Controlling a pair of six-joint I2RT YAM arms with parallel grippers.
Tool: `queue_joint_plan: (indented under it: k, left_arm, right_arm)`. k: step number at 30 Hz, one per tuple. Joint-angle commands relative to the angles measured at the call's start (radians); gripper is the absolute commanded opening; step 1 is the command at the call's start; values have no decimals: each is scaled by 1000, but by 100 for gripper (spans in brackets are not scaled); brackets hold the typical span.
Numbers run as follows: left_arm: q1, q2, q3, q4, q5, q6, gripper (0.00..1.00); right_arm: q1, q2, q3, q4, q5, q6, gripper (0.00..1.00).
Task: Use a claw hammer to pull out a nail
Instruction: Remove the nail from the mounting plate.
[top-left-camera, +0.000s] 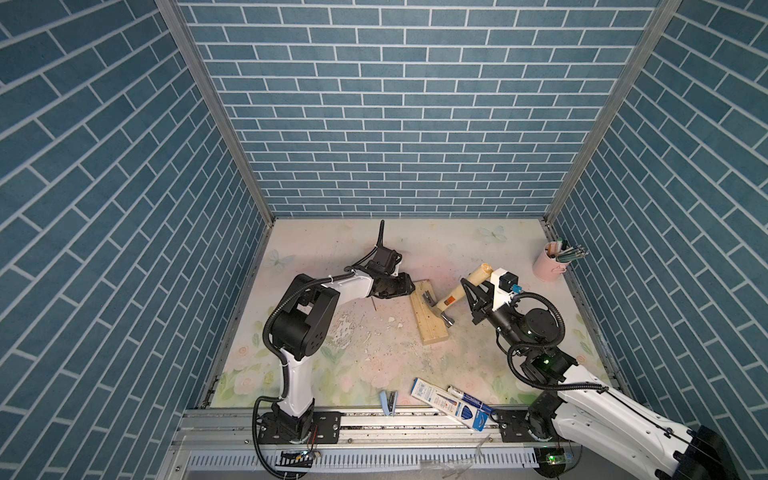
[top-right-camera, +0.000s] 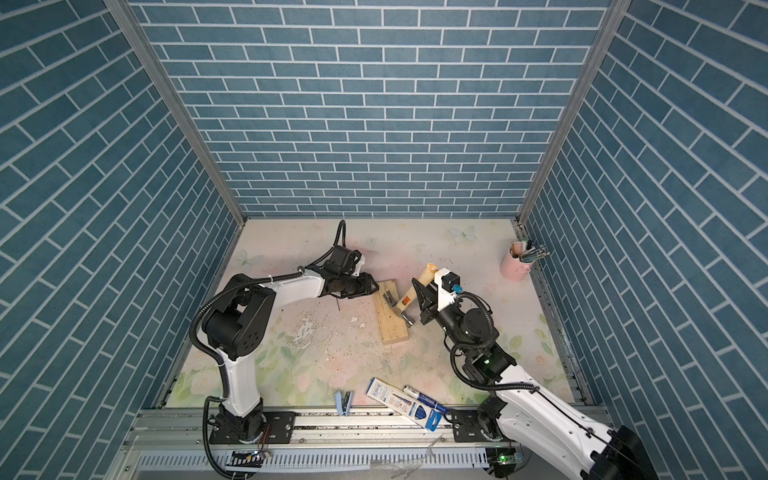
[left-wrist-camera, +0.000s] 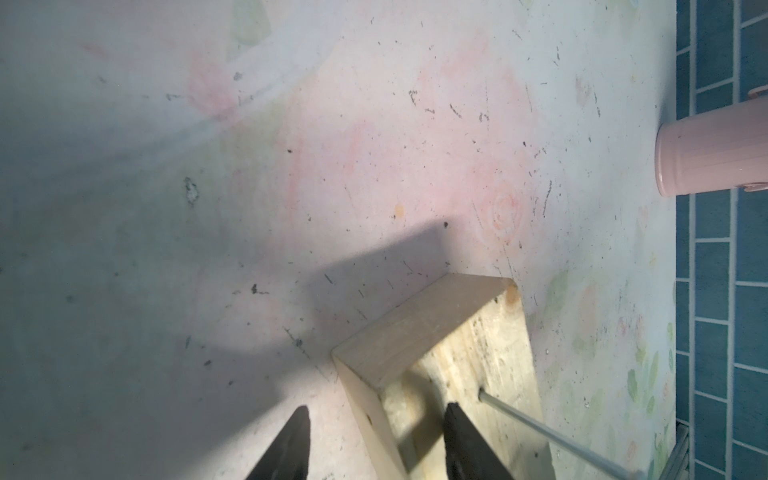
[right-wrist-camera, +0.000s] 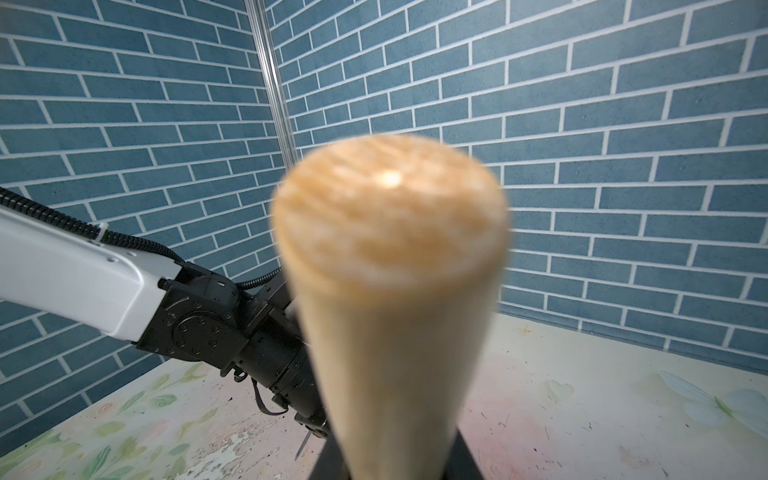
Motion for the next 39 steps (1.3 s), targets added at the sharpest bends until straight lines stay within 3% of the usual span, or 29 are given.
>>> queue_joint_plan:
  k: [1, 39]
  left_arm:
    - [-2, 52, -61, -183, -64, 9, 52]
    - [-2, 27, -83, -179, -70, 13, 52]
  right_arm:
    - [7, -14, 5, -141, 14, 69, 0]
    - [8, 33, 310, -99, 1, -63, 0]
